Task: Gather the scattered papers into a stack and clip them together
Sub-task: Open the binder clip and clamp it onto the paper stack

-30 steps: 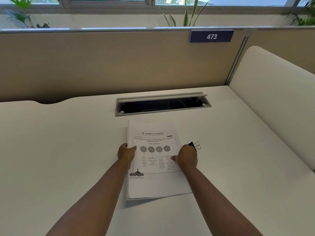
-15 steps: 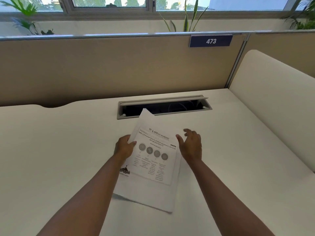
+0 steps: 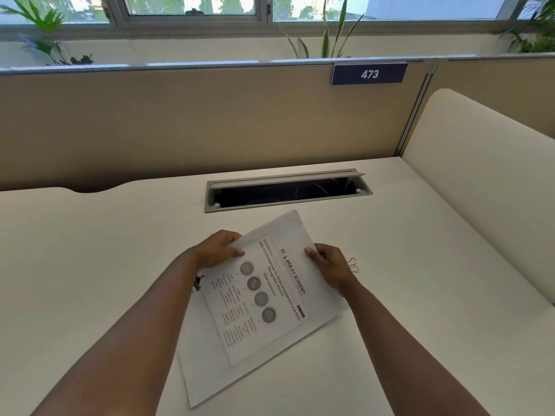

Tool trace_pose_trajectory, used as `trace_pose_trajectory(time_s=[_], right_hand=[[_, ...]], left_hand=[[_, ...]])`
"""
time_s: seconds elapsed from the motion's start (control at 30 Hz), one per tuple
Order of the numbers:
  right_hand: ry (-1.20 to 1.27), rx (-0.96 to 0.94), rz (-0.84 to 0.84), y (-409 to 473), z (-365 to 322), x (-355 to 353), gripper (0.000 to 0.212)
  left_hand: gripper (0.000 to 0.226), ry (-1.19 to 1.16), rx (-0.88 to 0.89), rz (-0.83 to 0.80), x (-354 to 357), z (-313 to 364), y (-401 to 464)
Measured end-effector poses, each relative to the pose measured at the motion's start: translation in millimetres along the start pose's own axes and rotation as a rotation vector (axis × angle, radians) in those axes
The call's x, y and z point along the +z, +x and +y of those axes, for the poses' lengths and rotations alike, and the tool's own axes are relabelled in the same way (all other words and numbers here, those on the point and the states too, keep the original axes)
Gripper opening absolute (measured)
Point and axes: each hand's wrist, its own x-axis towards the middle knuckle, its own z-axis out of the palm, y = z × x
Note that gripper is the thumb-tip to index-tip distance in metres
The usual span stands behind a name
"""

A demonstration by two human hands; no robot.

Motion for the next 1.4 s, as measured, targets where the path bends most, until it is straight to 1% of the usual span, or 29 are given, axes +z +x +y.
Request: trace_pose_trajectory(time_s=[0.07,0.13,0.17,0.23,0.3,0.4,0.5,0.6,0.67,0.77,0.9,1.03,1.1,1.13,1.2,1.23,1.3,1.33,1.37,1.4], right_hand=[[0.059,0.024,0.035,-6.2,4.1,5.5,0.026],[0.109,0.033,0.064,-10.1,8.2,11.6,0.024],[0.139,0.036,0.071,-11.4,11.3,14.7,0.025],[0.154,0.028,0.082,-14.7,14.9,20.7,0.027],[0.130,0.007,0.089,-17.9,17.4,26.7,0.032],[0.135,-0.016,0.109,-23.4,17.5,31.9,0.041],[0.155,-0.039,0.147,-26.9,19.5,31.6,0.047],[0.166,-0.053,0.159,-28.7,19.9,28.9,0.037],[0.162,-0.053,0.163,-28.1,19.8,26.8,0.029],[0.148,-0.060,0.175,-27.8,20.7,24.4,0.028],[0.127,-0.053,0.178,-28.4,20.3,23.3,0.028],[-0.140,-0.116,0.140,-29.5,10.1,21.4,0.048],[-0.191,-0.148,0.056,-30.7,2.3,23.8,0.062],[-0.196,-0.158,0.018,-30.9,-1.5,25.2,0.066],[-0.179,-0.170,0.014,-28.0,-3.8,22.4,0.062],[-0.158,-0.173,0.078,-25.6,-3.1,17.6,0.055],[-0.126,-0.117,0.343,-18.2,0.8,1.5,0.040],[-0.137,-0.031,0.483,-14.6,3.1,-8.8,0.035],[-0.164,0.076,0.581,-11.4,5.4,-19.5,0.033],[-0.196,0.176,0.619,-8.5,7.5,-29.7,0.034]], left_hand=[[0.016,0.064,-0.012,-0.008,0.8,-0.2,1.5],[0.007,0.115,-0.013,0.008,2.7,2.0,4.5],[0.011,0.140,-0.002,0.024,4.8,4.7,6.4],[0.027,0.186,0.037,0.068,10.9,12.6,11.7],[0.035,0.187,0.085,0.104,18.1,22.3,16.1],[0.025,0.148,0.137,0.113,25.8,32.2,23.3],[0.029,0.091,0.137,0.098,28.6,35.3,26.6],[0.035,0.002,0.126,0.120,30.9,35.7,29.8],[0.026,0.008,0.112,0.075,32.4,36.7,32.7],[0.019,0.063,0.096,0.011,34.3,40.4,36.3],[0.023,0.063,0.113,-0.019,33.9,45.1,37.6],[0.020,0.060,0.124,-0.014,33.1,45.2,38.4],[0.018,0.087,0.133,-0.021,35.5,45.9,40.3],[0.018,0.095,0.136,-0.021,36.5,46.2,41.2],[0.018,0.086,0.132,-0.013,36.9,44.5,42.5],[0.017,0.071,0.128,-0.006,36.5,42.8,42.7],[0.017,0.050,0.122,0.002,34.6,39.7,42.8],[0.017,0.045,0.118,0.004,33.8,38.4,42.7],[0.016,0.044,0.114,0.004,33.3,37.4,42.9],[0.016,0.043,0.112,0.006,32.8,36.4,43.5]])
